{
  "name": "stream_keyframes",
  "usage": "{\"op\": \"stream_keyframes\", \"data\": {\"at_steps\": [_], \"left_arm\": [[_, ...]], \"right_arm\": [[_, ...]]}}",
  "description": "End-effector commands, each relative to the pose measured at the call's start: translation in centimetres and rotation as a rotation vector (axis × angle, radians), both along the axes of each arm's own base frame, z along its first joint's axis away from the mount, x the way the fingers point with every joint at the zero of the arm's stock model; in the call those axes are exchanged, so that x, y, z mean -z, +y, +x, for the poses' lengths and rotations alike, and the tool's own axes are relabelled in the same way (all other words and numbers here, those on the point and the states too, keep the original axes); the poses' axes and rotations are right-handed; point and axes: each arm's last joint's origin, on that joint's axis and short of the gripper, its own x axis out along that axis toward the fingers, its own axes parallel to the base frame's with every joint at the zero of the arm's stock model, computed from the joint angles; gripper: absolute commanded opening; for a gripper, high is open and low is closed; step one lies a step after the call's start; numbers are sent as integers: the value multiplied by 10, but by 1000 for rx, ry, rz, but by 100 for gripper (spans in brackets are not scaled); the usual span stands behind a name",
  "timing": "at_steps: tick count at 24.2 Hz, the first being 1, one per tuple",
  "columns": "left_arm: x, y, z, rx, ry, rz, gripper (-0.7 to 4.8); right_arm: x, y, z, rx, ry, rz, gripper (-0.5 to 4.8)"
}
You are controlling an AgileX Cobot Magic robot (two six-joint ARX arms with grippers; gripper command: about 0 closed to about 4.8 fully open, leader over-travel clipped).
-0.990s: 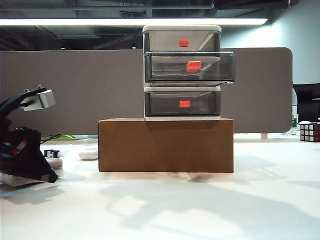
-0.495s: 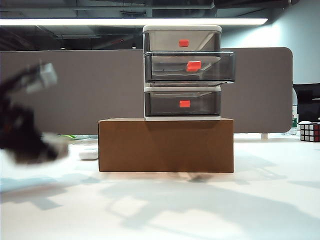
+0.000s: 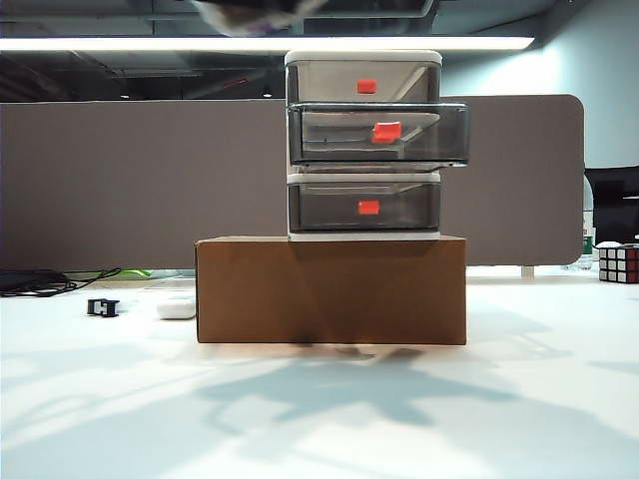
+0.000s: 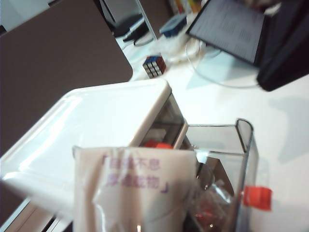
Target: Open the second layer of the drawer on the table, pick up a pack of napkins on the table and put it in, and finally close the drawer.
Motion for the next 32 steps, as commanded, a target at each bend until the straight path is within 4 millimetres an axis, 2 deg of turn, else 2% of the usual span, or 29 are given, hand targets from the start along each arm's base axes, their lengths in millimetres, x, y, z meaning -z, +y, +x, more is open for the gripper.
{"op": "stream_keyframes", "data": {"at_steps": [1, 2, 4, 8, 12, 15, 17, 26, 30, 32], "left_arm": [[0, -21, 16, 21, 3, 46, 154], [3, -35, 23, 43, 18, 60, 154], [5, -50, 26, 71, 26, 76, 154], [14, -62, 23, 81, 15, 135, 154], [15, -62, 22, 81, 23, 142, 165], [15, -62, 22, 81, 25, 145, 259], [15, -62, 22, 82, 27, 145, 292], [18, -63, 19, 78, 69, 151, 295], [17, -65, 15, 59, 63, 165, 316], [17, -65, 15, 58, 60, 167, 344]], "right_arm": [[-6, -1, -2, 0, -29, 11, -5], [-7, -1, -4, 0, -35, 13, -5], [-9, -4, -6, 23, -47, 12, -5], [-13, -12, -8, 59, -67, 20, -5], [-17, -16, -12, 73, -89, 28, -5], [-18, -17, -13, 73, -92, 29, -5], [-17, -17, -13, 73, -88, 27, -5], [-16, -17, -14, 73, -74, 22, -5], [-15, -17, -14, 73, -60, 17, -5], [-15, -17, -14, 73, -60, 17, -5]]}}
